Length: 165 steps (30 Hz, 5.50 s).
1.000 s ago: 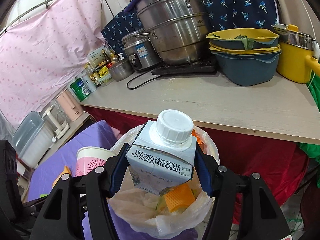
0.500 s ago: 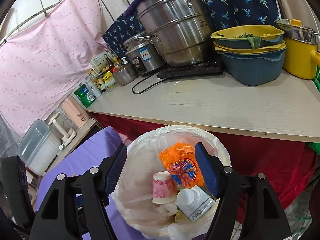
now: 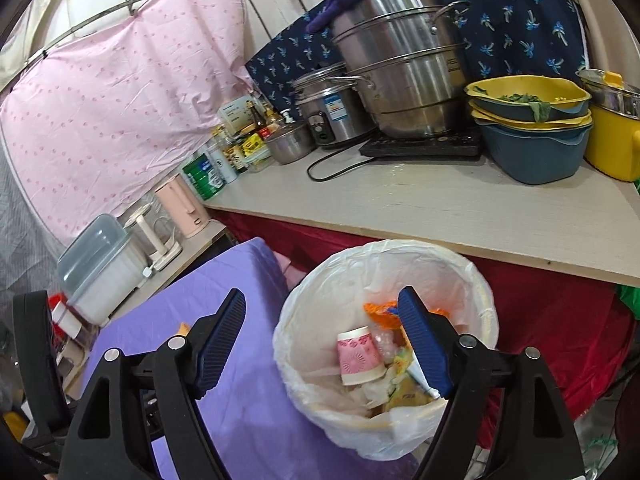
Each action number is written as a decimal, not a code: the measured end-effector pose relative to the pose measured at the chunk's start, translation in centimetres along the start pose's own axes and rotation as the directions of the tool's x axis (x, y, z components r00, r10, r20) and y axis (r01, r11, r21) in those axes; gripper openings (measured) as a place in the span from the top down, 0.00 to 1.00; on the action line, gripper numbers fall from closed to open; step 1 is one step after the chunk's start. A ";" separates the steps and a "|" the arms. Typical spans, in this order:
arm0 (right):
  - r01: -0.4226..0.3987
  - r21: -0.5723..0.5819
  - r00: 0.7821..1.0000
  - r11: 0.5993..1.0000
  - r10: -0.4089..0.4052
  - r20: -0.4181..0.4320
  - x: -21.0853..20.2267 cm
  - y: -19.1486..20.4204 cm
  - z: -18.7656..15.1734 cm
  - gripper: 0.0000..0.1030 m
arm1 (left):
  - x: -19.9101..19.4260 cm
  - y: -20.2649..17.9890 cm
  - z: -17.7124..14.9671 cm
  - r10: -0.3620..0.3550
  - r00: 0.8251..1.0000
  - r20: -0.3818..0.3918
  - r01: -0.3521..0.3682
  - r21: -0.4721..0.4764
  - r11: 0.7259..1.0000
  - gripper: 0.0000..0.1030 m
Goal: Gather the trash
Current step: 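Move both grippers back over the green wasabi box and orange foam net, then grasp the green wasabi box with the right gripper while the left grasps the orange foam net, then carry the wasabi box and foam net over the bin with both grippers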
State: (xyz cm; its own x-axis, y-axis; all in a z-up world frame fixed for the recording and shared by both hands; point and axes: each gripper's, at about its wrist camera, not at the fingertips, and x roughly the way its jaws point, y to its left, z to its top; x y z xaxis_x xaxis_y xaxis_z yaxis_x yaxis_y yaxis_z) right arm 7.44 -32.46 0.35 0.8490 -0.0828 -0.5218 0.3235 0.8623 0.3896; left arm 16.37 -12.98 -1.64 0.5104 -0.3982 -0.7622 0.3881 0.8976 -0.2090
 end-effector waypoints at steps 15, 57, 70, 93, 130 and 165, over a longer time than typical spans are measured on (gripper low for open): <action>-0.101 -0.104 0.992 0.990 0.092 -0.085 0.8 7.9 -3.7 0.27 | -4.4 8.6 -2.2 0.126 0.992 0.018 -0.121 -0.169 0.978 0.32; -0.430 0.161 0.745 0.888 0.450 -0.493 20.2 20.3 -16.2 0.36 | -1.1 31.6 -3.1 0.353 0.930 -0.099 -0.362 -0.410 0.837 0.32; -0.482 0.194 0.710 0.854 0.511 -0.484 19.5 20.5 -15.7 0.93 | -0.5 30.7 -3.5 0.335 0.935 -0.111 -0.352 -0.386 0.853 0.34; -0.388 0.177 0.909 0.905 0.407 -0.090 8.5 8.8 -3.1 0.97 | 4.7 20.9 0.2 0.160 0.984 -0.075 -0.174 -0.264 0.949 0.33; -0.373 0.230 0.920 0.899 0.391 -0.037 9.1 4.0 -0.9 0.97 | 8.5 10.3 1.9 0.140 0.982 -0.124 -0.153 -0.101 0.983 0.84; -0.397 0.201 0.915 0.895 0.403 0.013 -5.4 3.4 -2.6 0.97 | -7.2 2.0 -4.2 0.084 0.996 -0.024 -0.084 0.003 0.996 0.84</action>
State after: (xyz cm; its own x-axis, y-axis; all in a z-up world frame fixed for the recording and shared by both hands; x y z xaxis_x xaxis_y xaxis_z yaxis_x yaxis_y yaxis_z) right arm 2.81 -27.80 2.50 0.9129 0.2653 -0.3103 0.0362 0.7046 0.7087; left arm 10.26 -7.53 0.89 0.5228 -0.3164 -0.7916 0.3457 0.9275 -0.1424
